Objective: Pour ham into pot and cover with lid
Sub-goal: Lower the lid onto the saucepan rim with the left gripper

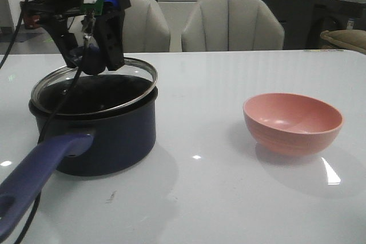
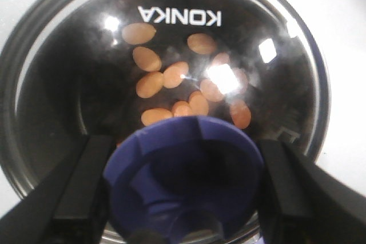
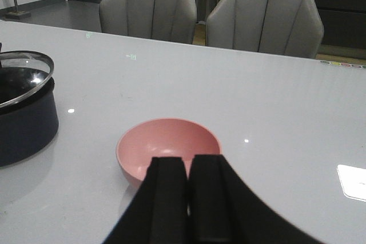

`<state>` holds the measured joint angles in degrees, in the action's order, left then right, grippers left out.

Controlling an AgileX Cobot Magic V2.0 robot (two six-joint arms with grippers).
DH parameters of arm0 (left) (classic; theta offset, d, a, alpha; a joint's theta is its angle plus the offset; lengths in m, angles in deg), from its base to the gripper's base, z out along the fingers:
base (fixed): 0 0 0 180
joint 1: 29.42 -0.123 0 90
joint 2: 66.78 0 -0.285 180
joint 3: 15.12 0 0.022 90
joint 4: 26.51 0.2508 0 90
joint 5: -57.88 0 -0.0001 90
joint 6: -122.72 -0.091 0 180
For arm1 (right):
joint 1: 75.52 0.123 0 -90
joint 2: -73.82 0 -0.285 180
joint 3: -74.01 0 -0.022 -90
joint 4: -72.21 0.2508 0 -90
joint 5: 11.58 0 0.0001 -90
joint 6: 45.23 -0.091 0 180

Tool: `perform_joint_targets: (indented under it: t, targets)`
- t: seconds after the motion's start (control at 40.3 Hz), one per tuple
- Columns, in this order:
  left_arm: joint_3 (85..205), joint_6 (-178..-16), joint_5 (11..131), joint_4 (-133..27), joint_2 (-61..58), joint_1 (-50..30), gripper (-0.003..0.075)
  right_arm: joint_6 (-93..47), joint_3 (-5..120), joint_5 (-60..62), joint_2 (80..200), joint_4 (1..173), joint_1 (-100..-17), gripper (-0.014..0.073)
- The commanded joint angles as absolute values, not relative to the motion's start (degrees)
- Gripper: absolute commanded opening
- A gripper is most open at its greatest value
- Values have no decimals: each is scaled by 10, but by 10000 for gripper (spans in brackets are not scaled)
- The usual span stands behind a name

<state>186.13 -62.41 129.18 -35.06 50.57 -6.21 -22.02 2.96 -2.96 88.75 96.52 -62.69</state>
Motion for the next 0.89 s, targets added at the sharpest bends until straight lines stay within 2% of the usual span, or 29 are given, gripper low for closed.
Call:
perform_joint_targets:
  t: [0.0, 0.596, 0.869]
  targets:
    - [1883, -625, 1307, -351, 472, -55, 303, -216, 45, -75, 893, 968, -627, 150]
    - [1883, -625, 1307, -347, 472, -49, 311, -216, 45, -75, 893, 968, -627, 150]
    - [1882, -625, 1307, -347, 472, -49, 490, -216, 45, -75, 893, 968, -627, 150]
